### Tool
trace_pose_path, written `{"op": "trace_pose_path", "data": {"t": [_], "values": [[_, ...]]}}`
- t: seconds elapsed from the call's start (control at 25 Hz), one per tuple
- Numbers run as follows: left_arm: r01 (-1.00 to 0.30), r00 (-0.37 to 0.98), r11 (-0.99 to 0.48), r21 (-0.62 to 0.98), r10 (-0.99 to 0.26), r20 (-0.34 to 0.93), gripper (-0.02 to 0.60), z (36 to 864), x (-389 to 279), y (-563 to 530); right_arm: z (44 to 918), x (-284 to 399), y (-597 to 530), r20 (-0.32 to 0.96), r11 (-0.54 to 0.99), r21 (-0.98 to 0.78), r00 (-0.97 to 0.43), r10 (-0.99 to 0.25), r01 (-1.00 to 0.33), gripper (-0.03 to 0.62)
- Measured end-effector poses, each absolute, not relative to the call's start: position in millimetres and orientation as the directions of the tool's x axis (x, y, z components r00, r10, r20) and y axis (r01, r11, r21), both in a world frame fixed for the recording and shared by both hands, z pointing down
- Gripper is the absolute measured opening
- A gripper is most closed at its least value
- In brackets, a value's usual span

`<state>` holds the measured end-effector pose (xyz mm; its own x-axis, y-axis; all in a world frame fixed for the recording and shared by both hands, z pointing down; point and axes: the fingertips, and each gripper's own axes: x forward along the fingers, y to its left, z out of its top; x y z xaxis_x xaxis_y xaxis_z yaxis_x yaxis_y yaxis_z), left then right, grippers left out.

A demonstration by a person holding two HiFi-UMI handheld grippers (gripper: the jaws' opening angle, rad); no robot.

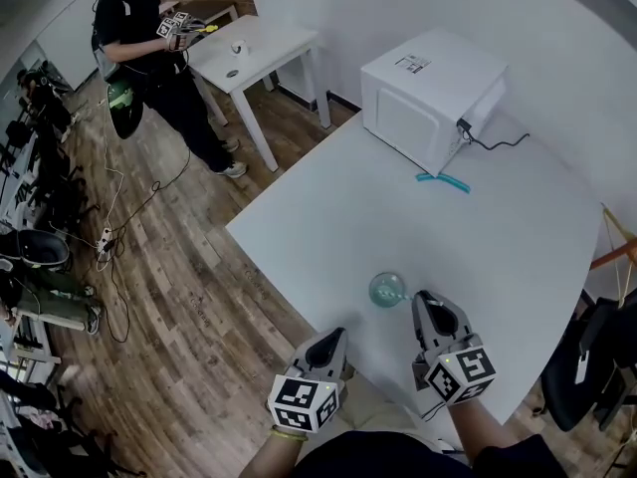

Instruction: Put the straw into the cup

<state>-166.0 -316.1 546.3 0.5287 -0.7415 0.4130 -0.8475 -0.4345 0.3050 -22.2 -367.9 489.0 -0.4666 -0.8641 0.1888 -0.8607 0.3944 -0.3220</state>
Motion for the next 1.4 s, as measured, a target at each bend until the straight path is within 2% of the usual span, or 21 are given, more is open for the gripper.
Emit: {"op": "trace_pose_path", "data": {"t": [0.52, 1.4], "values": [[-0.846, 0.533, -0.442, 0.298, -0.725, 0.436, 0.018, 555.3, -174.6, -315.2, 541.3, -31.6, -375.8, 0.288, 0.376, -0.264, -0.445, -0.848, -0.888, 0.041], [-0.853, 0.521, -0.428, 0.300, -0.732, 0.439, 0.020, 559.9, -168.3, -309.2, 570.4, -33.4, -377.0, 0.339, 0.385, -0.264, -0.458, -0.822, -0.885, 0.043]]}}
